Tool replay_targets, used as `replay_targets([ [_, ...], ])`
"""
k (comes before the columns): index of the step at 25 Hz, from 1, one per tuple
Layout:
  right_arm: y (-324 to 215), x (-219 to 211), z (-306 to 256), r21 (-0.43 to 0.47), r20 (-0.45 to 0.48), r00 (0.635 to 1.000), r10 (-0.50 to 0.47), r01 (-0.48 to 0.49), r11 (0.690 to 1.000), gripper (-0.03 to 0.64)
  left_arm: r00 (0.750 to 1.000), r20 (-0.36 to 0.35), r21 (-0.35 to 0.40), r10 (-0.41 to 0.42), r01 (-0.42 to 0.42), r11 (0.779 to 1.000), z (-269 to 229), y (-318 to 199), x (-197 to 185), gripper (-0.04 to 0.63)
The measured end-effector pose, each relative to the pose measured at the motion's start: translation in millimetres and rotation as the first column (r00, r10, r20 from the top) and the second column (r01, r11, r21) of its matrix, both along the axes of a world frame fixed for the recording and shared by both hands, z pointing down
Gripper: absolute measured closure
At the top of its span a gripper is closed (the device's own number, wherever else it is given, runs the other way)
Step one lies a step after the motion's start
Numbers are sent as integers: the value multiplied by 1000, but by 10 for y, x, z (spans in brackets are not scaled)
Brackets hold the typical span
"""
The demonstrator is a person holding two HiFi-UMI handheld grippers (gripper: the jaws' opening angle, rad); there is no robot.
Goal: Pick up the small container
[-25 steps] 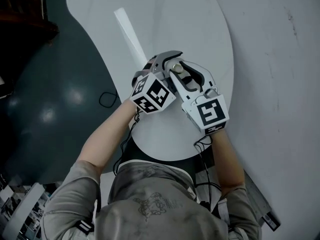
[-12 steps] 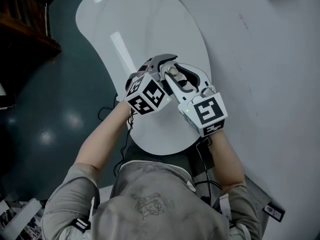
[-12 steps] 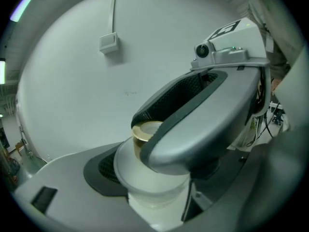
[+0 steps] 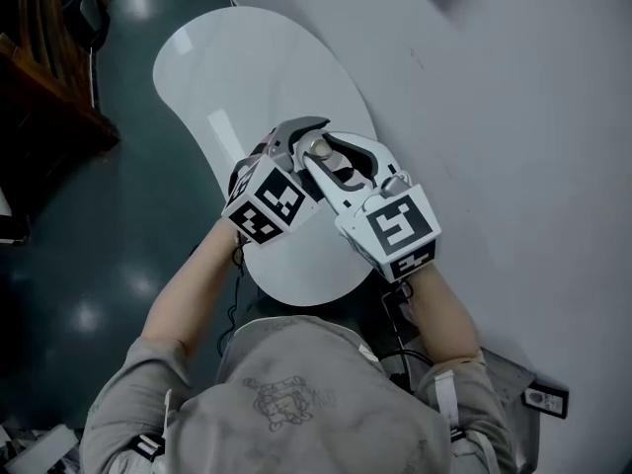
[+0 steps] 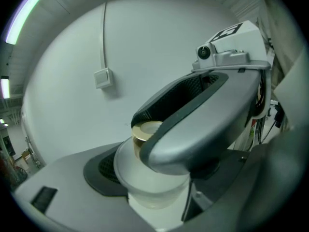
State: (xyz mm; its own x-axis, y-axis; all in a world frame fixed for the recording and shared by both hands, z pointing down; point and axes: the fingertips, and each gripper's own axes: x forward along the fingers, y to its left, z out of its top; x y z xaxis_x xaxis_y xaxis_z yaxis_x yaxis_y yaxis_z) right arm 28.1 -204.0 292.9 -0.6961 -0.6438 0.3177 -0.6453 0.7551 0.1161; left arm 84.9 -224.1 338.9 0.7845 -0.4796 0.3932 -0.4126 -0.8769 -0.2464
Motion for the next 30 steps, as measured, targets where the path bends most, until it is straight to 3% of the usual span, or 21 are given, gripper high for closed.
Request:
replay_targets([
  [5, 313, -43, -310, 36, 5, 1000, -2, 1, 999, 480, 999, 16, 38, -38, 37, 999, -306, 277, -64, 256],
  [16, 920, -215, -589, 77, 46, 997, -61, 58, 995, 480, 999, 14, 43, -50, 49, 998, -555, 877, -221, 256],
  [23, 1130, -302, -524, 41, 71, 994, -86, 84, 996, 480, 997, 32, 17, -72, 72, 997, -481, 1088, -326, 255],
  [30, 1267, -287, -301, -5, 62, 993, -104, 105, 995, 480, 996, -11, -48, -85, 84, 995, -263, 1243, -296, 256],
])
